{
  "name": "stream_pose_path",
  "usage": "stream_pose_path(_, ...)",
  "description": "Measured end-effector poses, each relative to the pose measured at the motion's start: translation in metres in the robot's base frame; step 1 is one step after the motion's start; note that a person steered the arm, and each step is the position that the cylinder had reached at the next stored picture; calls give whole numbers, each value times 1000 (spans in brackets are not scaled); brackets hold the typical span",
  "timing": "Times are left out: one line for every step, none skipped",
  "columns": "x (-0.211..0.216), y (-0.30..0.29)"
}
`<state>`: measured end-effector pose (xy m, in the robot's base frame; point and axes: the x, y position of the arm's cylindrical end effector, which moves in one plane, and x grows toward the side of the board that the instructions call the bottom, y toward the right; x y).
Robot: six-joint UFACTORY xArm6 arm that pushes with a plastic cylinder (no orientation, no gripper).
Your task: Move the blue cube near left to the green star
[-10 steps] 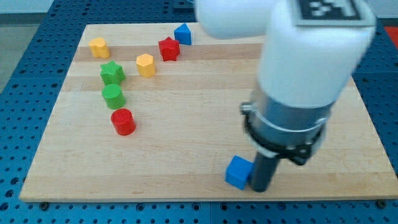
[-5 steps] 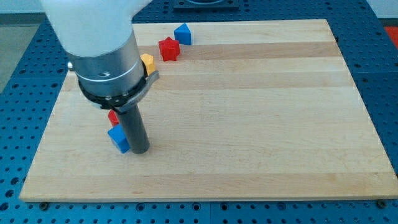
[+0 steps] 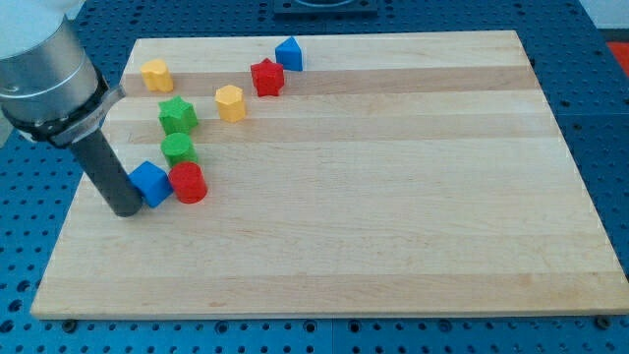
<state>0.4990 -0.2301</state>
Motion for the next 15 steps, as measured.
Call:
stream_pose_path(10,-8)
stream_pose_path(46,-8)
stream_pose_path(57,23)
stream_pose_path(37,49)
stream_pose_path(9,44)
stream_pose_path(-21,32)
stream_pose_path(-40,2)
stream_pose_path(-23,-26)
stream_pose_path(-31,-30)
stream_pose_path(-37,-30)
stream_pose_path(-36,-32)
stream_pose_path(-29,-32)
stream_pose_path(-32,-32)
stream_pose_path(-42,-32)
stream_pose_path(-54,-32)
